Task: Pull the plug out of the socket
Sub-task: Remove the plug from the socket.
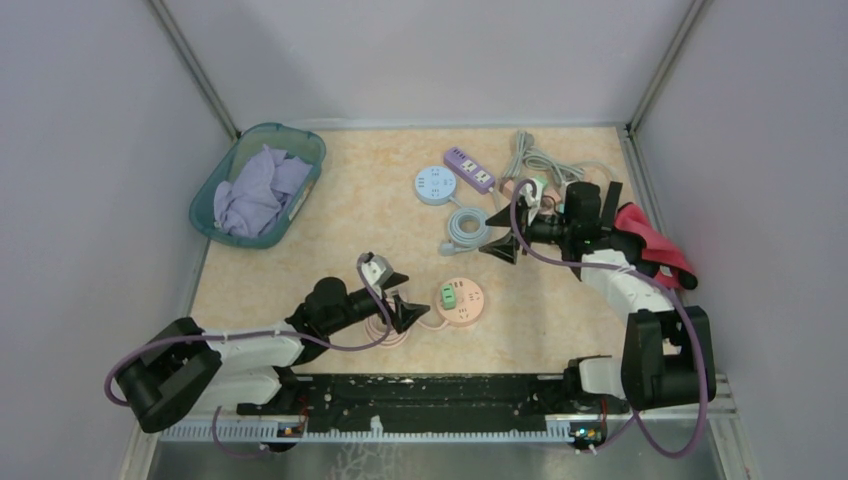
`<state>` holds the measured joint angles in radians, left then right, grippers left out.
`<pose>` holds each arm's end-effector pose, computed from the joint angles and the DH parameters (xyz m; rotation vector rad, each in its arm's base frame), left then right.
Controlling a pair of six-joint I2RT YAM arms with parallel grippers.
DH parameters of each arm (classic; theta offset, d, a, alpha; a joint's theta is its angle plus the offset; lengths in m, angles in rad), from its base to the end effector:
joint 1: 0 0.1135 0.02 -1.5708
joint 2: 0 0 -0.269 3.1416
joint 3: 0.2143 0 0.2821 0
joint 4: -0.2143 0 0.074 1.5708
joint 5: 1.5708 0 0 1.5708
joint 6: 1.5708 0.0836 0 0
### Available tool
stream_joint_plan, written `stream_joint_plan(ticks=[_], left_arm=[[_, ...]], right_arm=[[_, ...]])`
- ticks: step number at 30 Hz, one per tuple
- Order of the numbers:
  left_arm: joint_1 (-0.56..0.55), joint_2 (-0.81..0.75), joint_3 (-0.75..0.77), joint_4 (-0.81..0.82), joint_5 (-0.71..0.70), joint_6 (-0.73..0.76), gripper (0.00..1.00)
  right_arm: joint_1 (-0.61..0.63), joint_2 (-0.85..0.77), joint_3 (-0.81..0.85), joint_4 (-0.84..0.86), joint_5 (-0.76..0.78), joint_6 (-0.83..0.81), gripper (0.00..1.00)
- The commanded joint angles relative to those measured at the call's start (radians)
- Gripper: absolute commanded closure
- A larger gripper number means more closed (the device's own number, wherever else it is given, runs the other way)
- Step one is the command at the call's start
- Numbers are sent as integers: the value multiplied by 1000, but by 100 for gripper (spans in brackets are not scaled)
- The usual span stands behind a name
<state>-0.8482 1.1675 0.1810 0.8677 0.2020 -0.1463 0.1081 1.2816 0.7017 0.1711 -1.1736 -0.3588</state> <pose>0.1669 -0.2146 0.1456 0.7560 1.6030 -0.9047 0.2942 0.1095 0.2282 -1.0990 1.4605 0.9676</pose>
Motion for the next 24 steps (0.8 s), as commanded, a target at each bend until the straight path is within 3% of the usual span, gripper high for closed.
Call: stream_joint_plan(ticks=[1,9,14,18,24], left_arm=[[2,13,26,36,5,-14,0],[2,27,28,40,0,-13,0],[3,40,20,64,-15,-26,0],[3,57,3,98,-26,-42,0],[5,70,-17,123,-24,-35,0]], right_arm=[[0,-34,-1,29,-52,-35,32],[34,-30,-11,-7,-87,-107,32],[101,-12,9,-135,-84,-241,30],[187,18,44,-287,-26,-399,30],[307,64,64,-385,84,-524,26]])
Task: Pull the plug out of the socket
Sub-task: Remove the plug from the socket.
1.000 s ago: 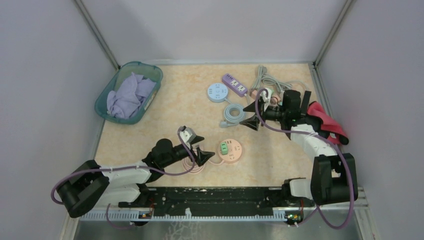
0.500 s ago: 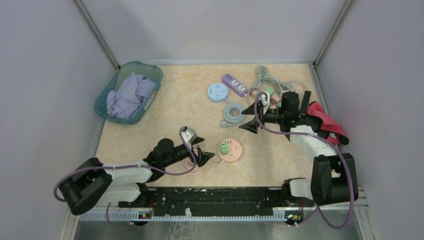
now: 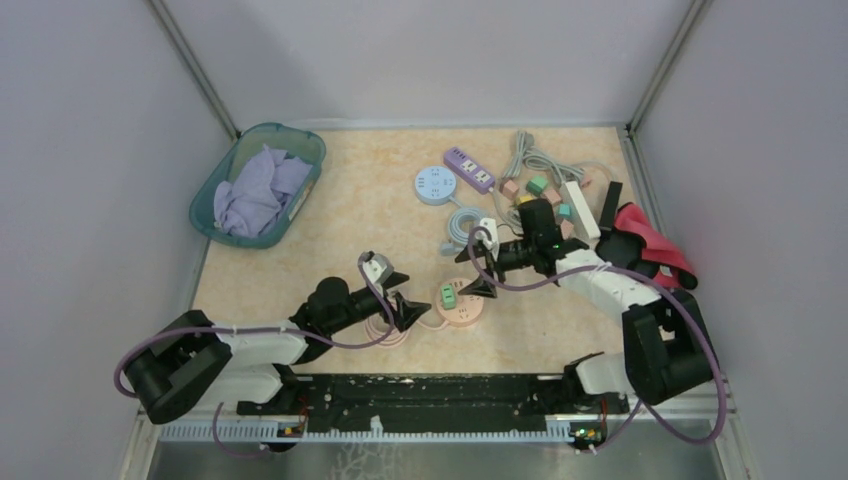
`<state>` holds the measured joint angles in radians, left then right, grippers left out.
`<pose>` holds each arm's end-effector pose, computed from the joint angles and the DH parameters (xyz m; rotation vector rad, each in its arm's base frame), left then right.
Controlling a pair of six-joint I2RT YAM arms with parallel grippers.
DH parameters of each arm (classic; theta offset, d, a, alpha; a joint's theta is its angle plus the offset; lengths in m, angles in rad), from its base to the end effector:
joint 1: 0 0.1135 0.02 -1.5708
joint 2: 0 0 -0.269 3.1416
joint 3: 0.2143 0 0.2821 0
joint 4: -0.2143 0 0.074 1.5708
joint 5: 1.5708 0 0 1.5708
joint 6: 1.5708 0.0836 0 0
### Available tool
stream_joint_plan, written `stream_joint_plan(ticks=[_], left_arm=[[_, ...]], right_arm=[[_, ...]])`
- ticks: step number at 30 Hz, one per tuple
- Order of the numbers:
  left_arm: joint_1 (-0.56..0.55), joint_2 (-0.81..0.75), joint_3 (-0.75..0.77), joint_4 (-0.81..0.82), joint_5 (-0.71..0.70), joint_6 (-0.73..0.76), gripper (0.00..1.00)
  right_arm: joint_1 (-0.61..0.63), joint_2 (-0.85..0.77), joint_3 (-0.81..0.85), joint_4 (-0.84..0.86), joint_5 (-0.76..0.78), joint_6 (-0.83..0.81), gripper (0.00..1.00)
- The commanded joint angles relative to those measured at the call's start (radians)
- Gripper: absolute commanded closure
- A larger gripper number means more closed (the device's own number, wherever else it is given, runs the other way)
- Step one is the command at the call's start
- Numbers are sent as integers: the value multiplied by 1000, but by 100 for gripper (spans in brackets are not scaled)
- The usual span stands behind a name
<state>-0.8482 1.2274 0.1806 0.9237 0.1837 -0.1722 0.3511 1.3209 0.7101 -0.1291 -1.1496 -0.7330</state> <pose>0.1700 -0.2159 0.1390 0.7238 1.6240 -0.9074 0.2494 0.1726 0.1923 -1.4594 1.3608 1.0596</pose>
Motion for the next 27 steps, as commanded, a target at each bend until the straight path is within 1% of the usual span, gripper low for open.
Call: stream_joint_plan(ticks=[1,3,4,10,12,15,17,20,22,25,27], left_arm=[[5,13,-21,76,-7,-7,0],[7,16,-29,86,-11,-3,0],[7,18,-31,88,-13,-1,0],[8,18,-43,94,-14,0,0],[8,20,-45,97,-14,2,0],[8,20,-51,107,-8,2,0],[9,20,-56,120,-8,-4,0],[9,24,-61,140,-3,-19,0],[11,30,-61,152,8,-33,0],[17,40,-66,188,20,-75,0],[22,45,-70,213,14,-128,0]], right_arm=[[84,39,59,-89,86,-154,23],[131,64,69,-91,132,-149,10],[147,77,75,-96,152,-148,7],[220,127,98,-87,304,-132,6],[239,138,100,-87,338,-135,11],[271,154,114,-108,385,-162,24],[287,168,129,-130,402,-183,34],[300,178,143,-151,409,-197,55],[301,175,151,-156,407,-199,70],[301,162,164,-172,414,-201,87],[299,151,173,-173,412,-185,96]])
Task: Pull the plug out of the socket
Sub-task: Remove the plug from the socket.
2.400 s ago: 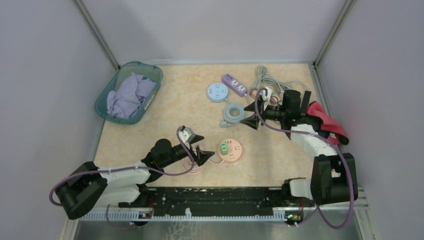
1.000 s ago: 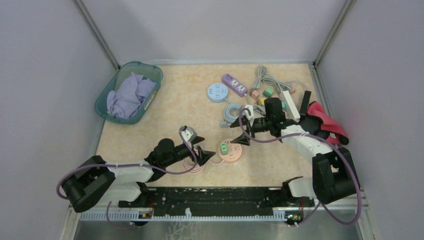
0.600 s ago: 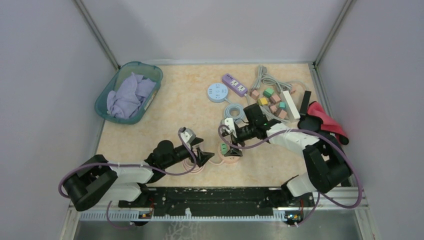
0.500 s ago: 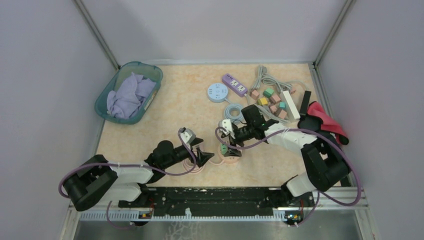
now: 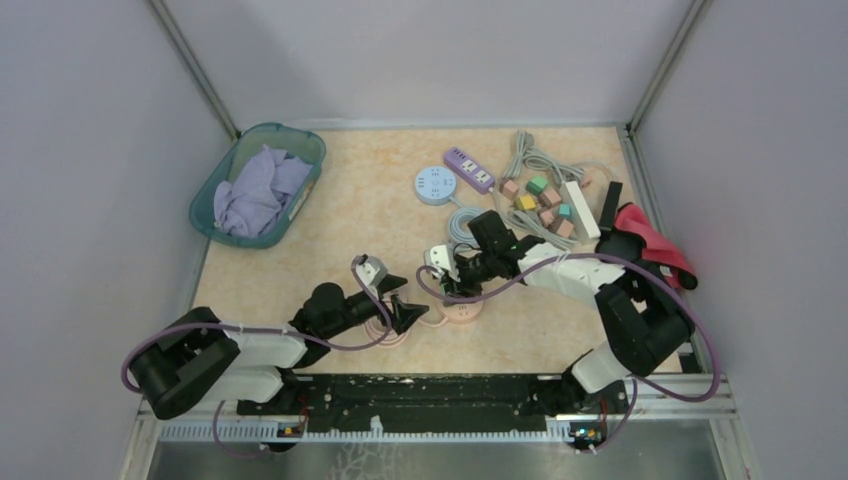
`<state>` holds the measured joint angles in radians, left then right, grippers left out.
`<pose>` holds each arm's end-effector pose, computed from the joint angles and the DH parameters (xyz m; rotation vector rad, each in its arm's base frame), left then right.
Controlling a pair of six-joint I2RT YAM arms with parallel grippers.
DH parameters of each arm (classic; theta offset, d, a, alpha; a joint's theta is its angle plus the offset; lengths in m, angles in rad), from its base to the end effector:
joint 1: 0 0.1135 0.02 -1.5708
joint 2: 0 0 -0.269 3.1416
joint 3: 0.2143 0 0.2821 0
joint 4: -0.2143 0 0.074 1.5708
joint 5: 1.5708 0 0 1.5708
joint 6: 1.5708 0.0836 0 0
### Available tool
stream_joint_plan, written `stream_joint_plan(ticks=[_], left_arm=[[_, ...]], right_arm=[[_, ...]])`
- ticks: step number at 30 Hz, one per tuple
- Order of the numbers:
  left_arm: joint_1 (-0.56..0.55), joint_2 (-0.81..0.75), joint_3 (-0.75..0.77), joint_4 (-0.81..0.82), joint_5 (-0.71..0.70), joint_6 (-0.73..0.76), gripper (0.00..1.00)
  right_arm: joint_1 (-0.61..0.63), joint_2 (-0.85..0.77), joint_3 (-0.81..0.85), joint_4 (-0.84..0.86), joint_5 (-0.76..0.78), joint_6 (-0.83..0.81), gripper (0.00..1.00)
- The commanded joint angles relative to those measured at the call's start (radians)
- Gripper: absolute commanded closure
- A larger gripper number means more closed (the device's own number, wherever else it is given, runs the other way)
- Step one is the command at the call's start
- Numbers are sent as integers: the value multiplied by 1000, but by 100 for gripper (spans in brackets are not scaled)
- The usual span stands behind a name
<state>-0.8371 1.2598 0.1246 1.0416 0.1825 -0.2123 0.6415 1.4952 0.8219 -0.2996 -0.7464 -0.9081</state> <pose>0.1655 -0.2062 0.1304 0.6749 1.6163 -0.9344 0.2295 0.2422 0.1449 -1.8396 1.4752 0.8126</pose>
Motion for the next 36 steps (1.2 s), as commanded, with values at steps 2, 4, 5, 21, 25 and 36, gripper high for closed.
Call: stream_joint_plan(ticks=[2,4,5,21,25,36], left_arm=[[15,24,-20,126,-8,-168,0],[21,44,-28,168,-3,-220,0],[27,55,-34,204,12,-243,0],[115,237,8,279,75,-991,6],[121,336,23,400,147,-1044,6],[103,335,3,387,47,-997,1]], right_arm=[[1,-35,63,20,-15,29,100],[-16,-44,59,63,-45,100,100],[-26,-49,57,81,-58,128,100],[-163,-122,-55,492,-42,625,100],[-166,-113,-78,579,29,770,100],[-167,-43,-50,615,116,1060,100]])
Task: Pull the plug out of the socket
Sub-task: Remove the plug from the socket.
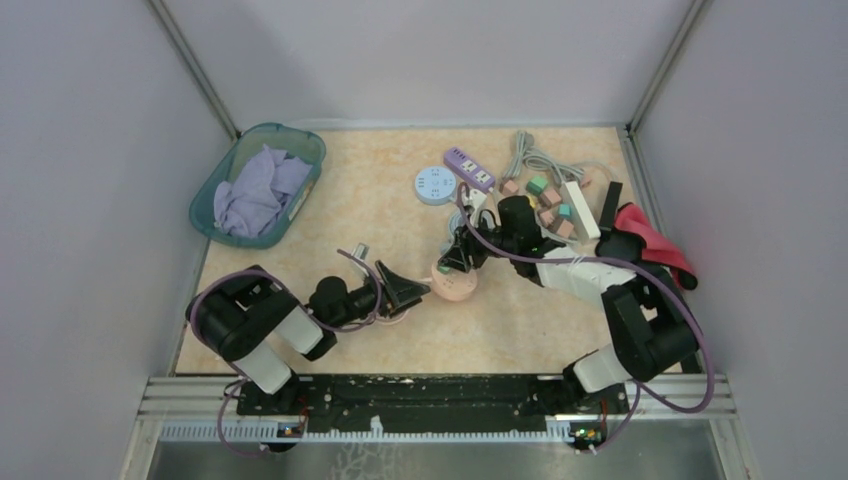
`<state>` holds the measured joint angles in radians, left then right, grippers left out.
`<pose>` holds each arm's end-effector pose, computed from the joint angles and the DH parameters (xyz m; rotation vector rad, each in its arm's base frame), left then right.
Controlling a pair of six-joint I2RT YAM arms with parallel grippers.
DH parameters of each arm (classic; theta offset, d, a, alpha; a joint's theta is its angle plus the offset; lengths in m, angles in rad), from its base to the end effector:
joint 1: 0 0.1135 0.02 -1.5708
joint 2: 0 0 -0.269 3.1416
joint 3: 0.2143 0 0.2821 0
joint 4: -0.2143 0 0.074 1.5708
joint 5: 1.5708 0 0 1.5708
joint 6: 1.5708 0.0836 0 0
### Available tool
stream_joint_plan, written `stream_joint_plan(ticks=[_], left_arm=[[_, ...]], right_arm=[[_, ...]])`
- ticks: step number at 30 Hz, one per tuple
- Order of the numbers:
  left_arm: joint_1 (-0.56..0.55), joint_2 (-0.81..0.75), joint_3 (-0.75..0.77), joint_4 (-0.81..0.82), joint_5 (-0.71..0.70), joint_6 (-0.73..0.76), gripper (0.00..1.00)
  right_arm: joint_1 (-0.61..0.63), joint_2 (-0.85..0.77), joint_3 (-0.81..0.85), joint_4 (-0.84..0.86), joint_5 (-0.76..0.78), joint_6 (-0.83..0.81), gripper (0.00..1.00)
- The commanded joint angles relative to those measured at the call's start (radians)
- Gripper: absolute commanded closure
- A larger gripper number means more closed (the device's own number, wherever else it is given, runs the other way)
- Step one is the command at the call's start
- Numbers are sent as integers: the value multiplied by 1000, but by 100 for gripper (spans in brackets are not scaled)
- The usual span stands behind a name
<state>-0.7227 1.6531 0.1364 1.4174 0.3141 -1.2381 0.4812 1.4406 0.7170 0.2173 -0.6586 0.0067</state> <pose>0.1852 -0.1977 0.0944 -0.2290 1.9774 -1.6557 0.2900 0.2092 0.1747 -0.8888 1.9085 0.9781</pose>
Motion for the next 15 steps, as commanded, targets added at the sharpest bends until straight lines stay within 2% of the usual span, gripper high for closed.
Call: stream_joint_plan(ticks=[1,3,6,7,12,15], left_arm=[[-18,-93,-7,-41,-111,52,1],[-42,-184,15,-217,-194,98,1],[-71,-318,111,-613,-323,105,0],[-80,-348,130,-685,-354,112,0],[-115,-432,128,-767,-437,24,0],[-134,-429,210,-967,-476,-58,3]], right_arm=[[-8,15,56,99,34,158,100],[-8,21,54,108,50,176,100],[-8,26,51,120,78,207,100],[-8,29,51,123,87,221,100],[-7,39,55,138,103,276,100],[-7,40,53,143,107,284,100]])
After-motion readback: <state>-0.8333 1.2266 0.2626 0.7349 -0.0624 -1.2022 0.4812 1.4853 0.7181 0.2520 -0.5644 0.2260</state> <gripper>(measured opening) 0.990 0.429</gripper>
